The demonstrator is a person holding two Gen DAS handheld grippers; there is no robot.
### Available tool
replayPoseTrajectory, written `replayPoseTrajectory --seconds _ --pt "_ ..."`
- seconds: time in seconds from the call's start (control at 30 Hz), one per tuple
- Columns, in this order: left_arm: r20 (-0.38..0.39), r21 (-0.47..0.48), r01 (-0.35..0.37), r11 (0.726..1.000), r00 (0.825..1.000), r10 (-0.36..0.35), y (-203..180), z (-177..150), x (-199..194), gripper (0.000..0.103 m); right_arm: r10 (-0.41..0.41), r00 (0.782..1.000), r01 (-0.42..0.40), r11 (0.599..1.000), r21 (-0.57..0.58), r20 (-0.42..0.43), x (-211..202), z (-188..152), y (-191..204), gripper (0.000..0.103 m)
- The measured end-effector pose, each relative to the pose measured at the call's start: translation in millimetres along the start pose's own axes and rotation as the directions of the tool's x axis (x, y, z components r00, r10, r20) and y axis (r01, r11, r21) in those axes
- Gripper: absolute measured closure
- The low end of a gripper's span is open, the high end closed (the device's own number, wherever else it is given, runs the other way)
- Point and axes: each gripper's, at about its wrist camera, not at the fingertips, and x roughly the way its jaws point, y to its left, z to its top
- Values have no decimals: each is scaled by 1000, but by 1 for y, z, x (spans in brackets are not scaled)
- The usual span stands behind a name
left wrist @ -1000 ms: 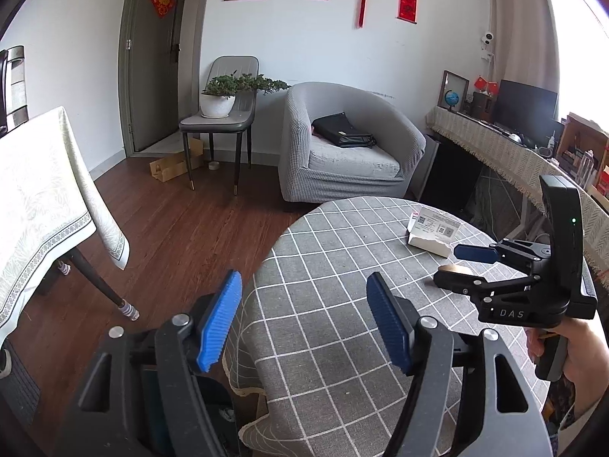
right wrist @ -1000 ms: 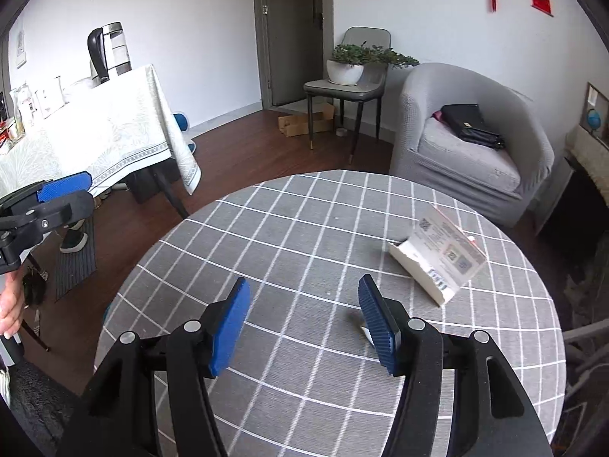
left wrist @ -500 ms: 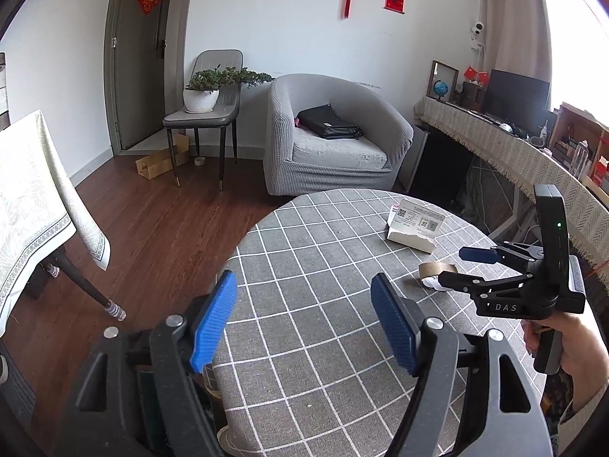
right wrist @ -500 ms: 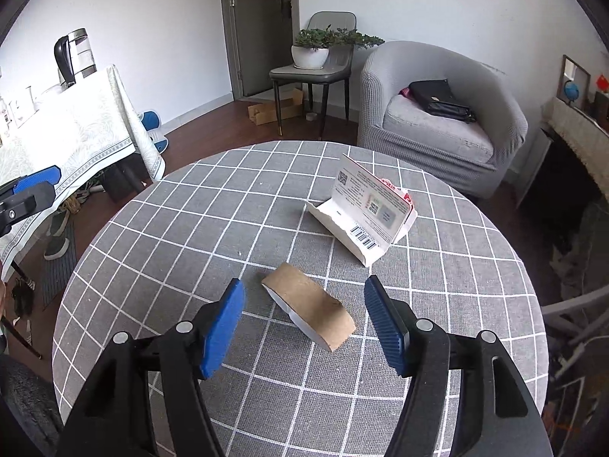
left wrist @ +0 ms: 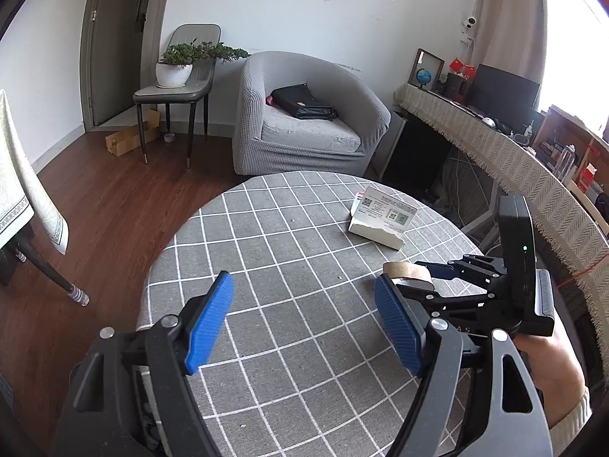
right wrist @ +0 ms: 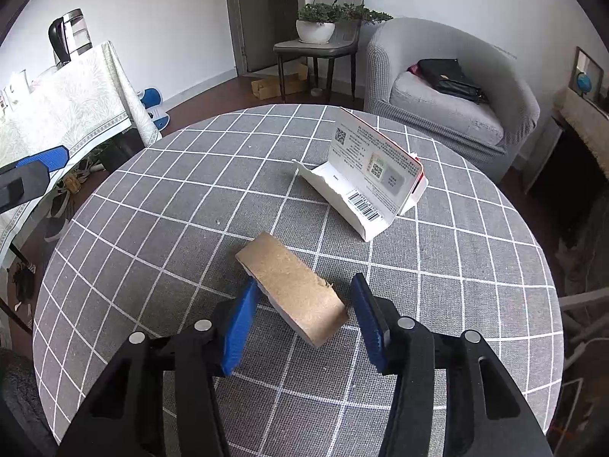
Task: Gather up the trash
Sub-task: 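Grasp the cardboard tape roll with the right tool while the left tool grasps the white card box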
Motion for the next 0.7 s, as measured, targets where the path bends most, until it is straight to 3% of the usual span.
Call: replayPoseTrajectory --seconds 0.13,0.37,0.7 --pt "-20 29 3 1000 1000 -3 -14 11 17 23 41 999 -42 998 49 15 -5 -4 -11 78" --pt "-48 145 11 989 999 -4 -51 22 48 21 116 990 -126 981 145 77 -24 -8 -32 80" --pt "-60 245 87 966 995 -75 -90 30 85 13 51 994 -79 947 311 98 -46 -36 -90 80"
